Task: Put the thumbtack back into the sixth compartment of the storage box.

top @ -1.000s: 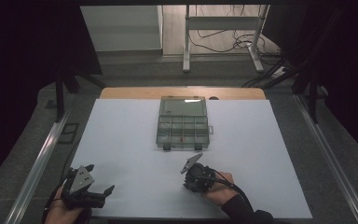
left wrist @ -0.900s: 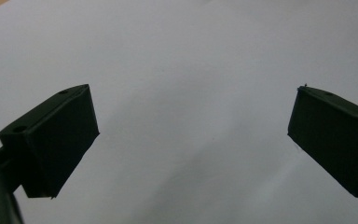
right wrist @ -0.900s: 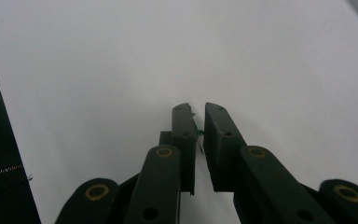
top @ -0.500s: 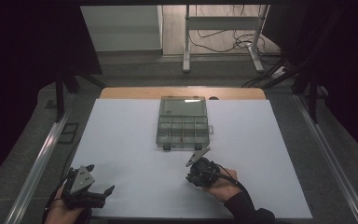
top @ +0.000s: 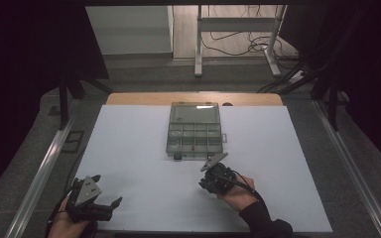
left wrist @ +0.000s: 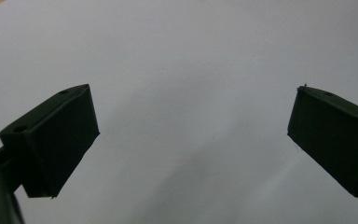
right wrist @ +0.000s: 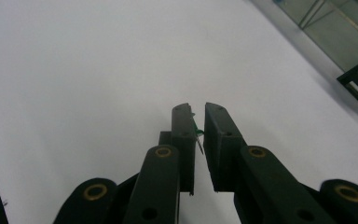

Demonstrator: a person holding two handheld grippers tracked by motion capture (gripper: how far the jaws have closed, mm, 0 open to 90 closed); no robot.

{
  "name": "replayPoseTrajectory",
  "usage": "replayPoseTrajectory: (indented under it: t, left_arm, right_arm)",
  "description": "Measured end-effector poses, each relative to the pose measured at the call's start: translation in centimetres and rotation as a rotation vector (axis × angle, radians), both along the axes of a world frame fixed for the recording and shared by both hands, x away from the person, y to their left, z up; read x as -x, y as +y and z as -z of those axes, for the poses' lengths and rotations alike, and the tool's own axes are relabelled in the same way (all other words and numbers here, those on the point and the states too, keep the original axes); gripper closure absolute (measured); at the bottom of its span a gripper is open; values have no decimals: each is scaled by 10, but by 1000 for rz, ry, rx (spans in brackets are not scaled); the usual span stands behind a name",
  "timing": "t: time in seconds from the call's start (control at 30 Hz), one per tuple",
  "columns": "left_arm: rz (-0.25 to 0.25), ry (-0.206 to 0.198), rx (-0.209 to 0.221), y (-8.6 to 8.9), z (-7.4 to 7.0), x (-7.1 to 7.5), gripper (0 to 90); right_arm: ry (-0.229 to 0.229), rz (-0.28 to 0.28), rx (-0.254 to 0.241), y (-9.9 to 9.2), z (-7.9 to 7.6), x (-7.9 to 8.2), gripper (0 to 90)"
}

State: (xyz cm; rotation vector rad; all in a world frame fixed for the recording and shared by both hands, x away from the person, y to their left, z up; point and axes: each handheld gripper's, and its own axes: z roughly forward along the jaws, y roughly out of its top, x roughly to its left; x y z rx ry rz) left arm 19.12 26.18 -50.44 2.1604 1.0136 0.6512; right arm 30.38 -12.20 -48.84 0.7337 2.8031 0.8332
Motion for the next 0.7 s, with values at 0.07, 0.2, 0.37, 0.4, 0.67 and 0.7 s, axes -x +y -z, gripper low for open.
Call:
replayPoseTrajectory:
  t: [0.07, 0.2, 0.37, 0.4, 0.67, 0.7]
  left_arm:
    - [-1, 0, 0, 0, 0, 0, 20]
    - [-4, 1, 1, 0, 0, 0, 20]
    - [-14, 5, 13, 1, 0, -1, 19]
    - [-16, 6, 16, 1, 0, -1, 19]
    - [-20, 10, 19, 2, 0, -2, 18]
    - [-20, 10, 21, 2, 0, -2, 18]
  right_arm:
    - [-2, 4, -9, 0, -1, -1, 824]
    - [-10, 12, -27, 0, -4, -5, 823]
    - [-12, 33, -43, 1, -8, -10, 824]
    - [-14, 35, -47, 1, -8, -11, 824]
    - [-25, 67, -71, 3, -13, -23, 824]
    - [-24, 75, -75, 4, -14, -25, 824]
